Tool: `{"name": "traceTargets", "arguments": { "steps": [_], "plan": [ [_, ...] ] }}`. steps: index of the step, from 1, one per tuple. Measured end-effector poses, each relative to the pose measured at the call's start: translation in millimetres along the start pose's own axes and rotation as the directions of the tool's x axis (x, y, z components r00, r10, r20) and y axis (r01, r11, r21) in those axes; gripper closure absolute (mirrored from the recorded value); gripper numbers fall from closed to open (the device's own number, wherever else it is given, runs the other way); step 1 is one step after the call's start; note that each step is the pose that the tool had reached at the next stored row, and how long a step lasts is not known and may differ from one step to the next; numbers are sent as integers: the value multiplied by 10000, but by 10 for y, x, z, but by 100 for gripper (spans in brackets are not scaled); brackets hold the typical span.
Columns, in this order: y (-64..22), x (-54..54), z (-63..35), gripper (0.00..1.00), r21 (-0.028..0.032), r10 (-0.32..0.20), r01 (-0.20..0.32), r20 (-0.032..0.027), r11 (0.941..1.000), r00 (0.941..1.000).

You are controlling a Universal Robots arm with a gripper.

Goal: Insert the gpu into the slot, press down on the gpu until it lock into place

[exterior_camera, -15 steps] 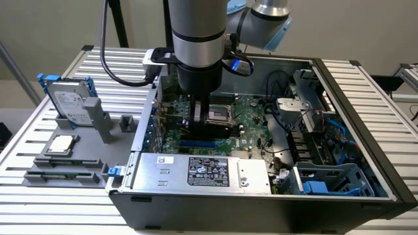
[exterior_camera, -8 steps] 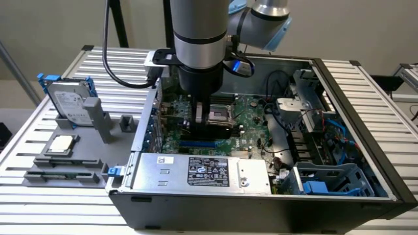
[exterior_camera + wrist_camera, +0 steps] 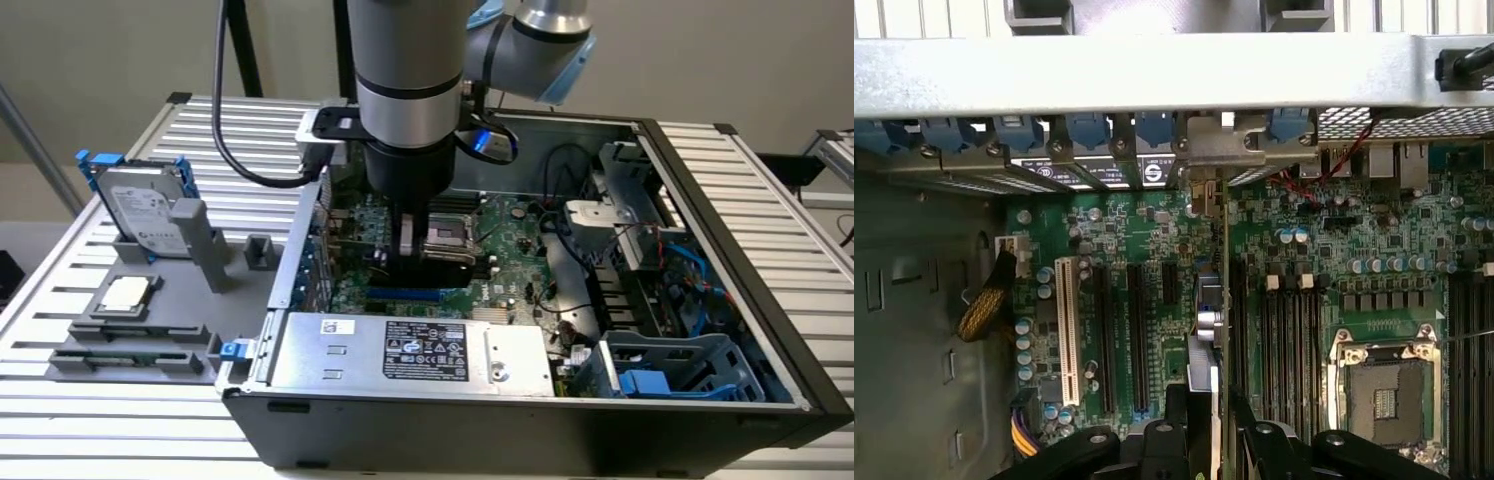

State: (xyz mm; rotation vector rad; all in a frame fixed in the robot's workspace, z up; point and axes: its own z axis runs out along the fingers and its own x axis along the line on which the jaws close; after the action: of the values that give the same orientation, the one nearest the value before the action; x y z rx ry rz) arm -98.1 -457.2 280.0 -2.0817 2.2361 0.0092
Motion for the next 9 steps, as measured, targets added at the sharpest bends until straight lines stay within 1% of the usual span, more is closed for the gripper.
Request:
{"name": "traceTargets", "arguments": {
  "steps": [4,9],
  "plan": [
    [2,2,39,74,-25,-11,11,-7,10000,10000],
    [4,0,71,74,-40,-133,133,-15,9999,9999]
  ]
}}
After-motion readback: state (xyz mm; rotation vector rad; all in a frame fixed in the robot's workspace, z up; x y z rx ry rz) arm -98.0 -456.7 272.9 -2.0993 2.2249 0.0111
